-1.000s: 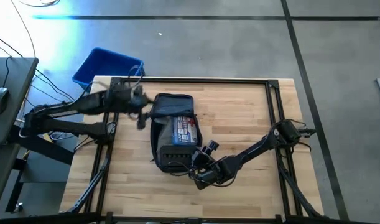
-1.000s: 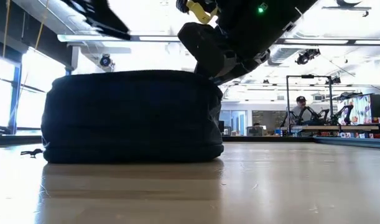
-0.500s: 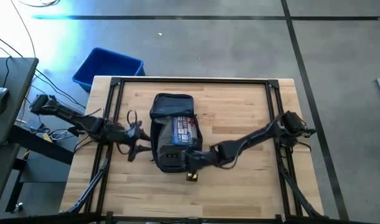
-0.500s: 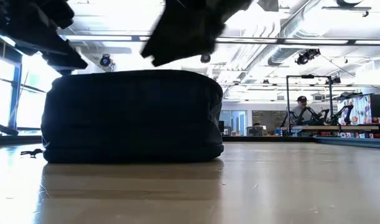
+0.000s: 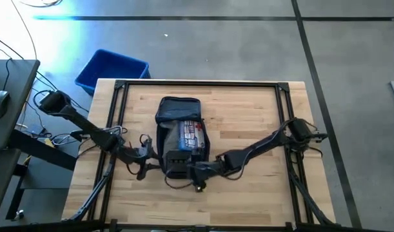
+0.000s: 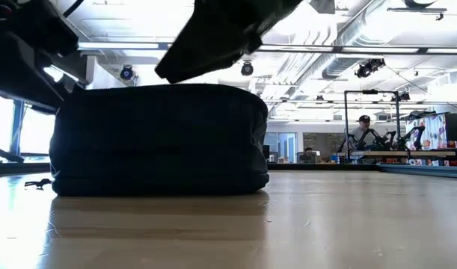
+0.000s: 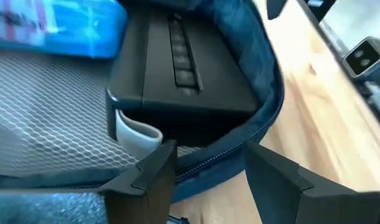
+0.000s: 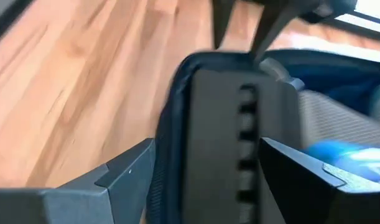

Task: Unpack backpack
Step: Remove the black medicine organizer from the black backpack

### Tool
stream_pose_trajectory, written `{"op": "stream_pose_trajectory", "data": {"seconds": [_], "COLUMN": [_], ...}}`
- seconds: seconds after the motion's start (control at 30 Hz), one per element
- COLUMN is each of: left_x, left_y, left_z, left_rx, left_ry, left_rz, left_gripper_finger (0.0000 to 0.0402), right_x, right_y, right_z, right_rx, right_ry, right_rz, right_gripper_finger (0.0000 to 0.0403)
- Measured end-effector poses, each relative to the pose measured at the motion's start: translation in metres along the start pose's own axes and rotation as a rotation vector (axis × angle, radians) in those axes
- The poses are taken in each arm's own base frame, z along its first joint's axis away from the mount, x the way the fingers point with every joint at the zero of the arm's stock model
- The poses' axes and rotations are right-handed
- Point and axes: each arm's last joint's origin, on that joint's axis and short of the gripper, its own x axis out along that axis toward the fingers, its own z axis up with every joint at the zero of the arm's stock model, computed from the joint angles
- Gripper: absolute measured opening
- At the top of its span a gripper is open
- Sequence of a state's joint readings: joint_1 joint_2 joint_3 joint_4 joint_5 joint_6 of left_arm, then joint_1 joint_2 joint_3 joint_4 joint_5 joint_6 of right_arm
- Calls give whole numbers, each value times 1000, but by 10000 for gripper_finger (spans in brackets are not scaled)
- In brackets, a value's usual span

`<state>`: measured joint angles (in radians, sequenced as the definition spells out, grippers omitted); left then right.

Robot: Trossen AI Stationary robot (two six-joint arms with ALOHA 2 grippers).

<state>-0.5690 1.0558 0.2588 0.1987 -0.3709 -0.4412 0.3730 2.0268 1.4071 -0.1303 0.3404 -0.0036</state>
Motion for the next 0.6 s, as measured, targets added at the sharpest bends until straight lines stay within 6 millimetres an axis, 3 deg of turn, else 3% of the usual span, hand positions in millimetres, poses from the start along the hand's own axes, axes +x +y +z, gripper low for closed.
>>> {"op": "stream_pose_trajectory", "data": {"seconds": [0.2, 0.37, 0.47, 0.6], "left_x": [19, 30, 34, 37], "left_y": [-1, -2, -3, -3], "left_z": [-10, -18, -20, -16], "left_rx": [7, -17, -10, 0], "left_ry": [38, 74, 90, 92], "left_rz": [30, 41, 54, 63], "left_gripper_finger": [160, 160, 160, 160], "right_x": [13, 5, -1, 8], "right_y": [15, 14, -3, -41], "right_z": [-13, -3, 13, 28], "right_rx": [-35, -18, 35, 93], "right_ry": [30, -24, -76, -80], "right_rz": [-127, -96, -58, 57], "right_gripper_finger": [273, 273, 273, 273]}}
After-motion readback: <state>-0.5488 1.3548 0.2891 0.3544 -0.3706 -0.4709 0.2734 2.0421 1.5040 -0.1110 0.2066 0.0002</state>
